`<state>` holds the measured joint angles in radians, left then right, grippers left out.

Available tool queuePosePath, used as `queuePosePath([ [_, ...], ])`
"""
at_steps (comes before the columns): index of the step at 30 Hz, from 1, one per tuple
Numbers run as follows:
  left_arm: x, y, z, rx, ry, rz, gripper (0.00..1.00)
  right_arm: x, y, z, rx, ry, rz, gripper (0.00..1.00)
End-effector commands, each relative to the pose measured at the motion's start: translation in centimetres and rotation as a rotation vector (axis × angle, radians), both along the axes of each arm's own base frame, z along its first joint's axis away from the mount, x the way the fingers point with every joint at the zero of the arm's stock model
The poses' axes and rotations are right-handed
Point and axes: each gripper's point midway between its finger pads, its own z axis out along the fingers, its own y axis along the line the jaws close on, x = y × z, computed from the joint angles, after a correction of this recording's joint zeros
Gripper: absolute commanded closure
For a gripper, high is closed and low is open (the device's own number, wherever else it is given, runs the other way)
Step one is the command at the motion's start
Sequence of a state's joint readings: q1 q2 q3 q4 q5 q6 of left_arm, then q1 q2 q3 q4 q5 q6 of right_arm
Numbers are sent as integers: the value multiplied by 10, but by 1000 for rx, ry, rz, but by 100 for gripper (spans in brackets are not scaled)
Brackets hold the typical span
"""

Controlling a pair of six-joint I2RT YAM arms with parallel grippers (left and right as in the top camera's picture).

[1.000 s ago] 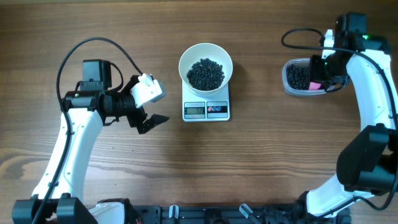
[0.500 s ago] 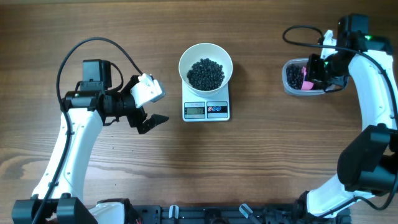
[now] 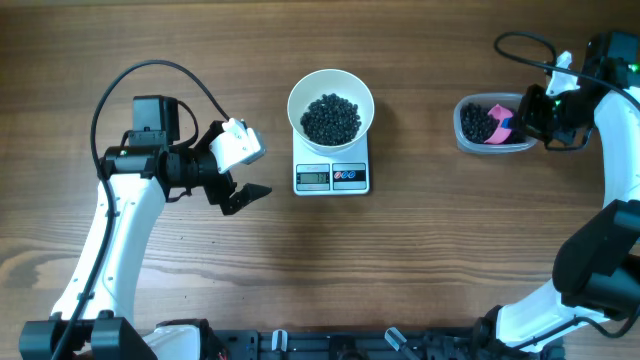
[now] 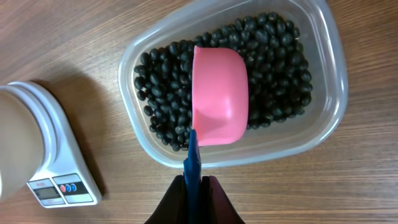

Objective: Scoop item into bowl and weigh 150g on scale
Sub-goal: 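Return the scoop to the bean tub and scoop more beans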

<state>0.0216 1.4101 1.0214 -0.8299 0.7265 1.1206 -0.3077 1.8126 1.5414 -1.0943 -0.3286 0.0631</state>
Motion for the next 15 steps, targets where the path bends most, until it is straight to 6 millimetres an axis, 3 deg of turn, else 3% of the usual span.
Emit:
queuePosePath([
  [1,2,0,1,-6,2,5,0,6,8,5,43,-39,22,96],
  [8,1,0,1,-6,3,5,0,3,12,-7,70,-3,29,96],
  [15,1,0,1,-6,3,5,0,-1,33,-19,107,47,91,96],
])
